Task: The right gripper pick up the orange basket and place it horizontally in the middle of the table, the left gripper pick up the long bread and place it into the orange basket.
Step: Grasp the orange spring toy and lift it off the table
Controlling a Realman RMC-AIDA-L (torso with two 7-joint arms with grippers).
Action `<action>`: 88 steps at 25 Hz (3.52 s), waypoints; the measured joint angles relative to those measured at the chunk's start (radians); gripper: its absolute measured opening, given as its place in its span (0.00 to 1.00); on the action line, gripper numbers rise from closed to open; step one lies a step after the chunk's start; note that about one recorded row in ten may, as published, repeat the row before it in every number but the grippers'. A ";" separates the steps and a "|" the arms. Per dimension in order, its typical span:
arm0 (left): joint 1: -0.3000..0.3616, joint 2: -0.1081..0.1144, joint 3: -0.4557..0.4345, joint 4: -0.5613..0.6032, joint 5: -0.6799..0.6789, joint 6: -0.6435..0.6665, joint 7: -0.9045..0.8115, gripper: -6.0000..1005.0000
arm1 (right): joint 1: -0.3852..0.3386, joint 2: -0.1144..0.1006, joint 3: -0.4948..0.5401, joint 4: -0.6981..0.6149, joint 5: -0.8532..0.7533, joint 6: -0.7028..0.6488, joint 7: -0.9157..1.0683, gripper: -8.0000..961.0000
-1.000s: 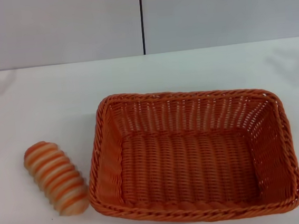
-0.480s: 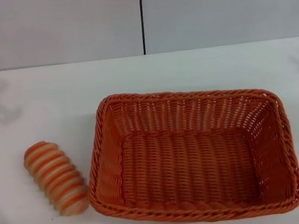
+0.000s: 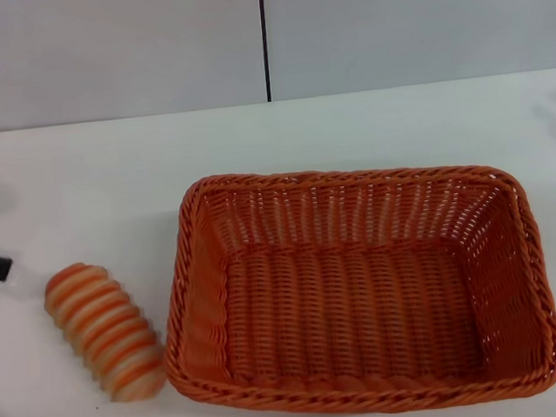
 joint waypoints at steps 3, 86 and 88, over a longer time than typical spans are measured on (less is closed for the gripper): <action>0.010 -0.012 0.002 0.002 0.001 -0.012 0.008 0.68 | 0.006 0.000 0.000 0.022 0.000 -0.013 -0.008 0.38; -0.031 -0.095 0.130 -0.094 -0.077 -0.329 0.079 0.13 | 0.059 -0.009 0.039 0.178 0.003 -0.048 -0.081 0.37; -0.018 -0.096 0.179 -0.095 -0.076 -0.368 0.074 0.20 | 0.062 -0.012 0.039 0.191 0.003 -0.048 -0.083 0.37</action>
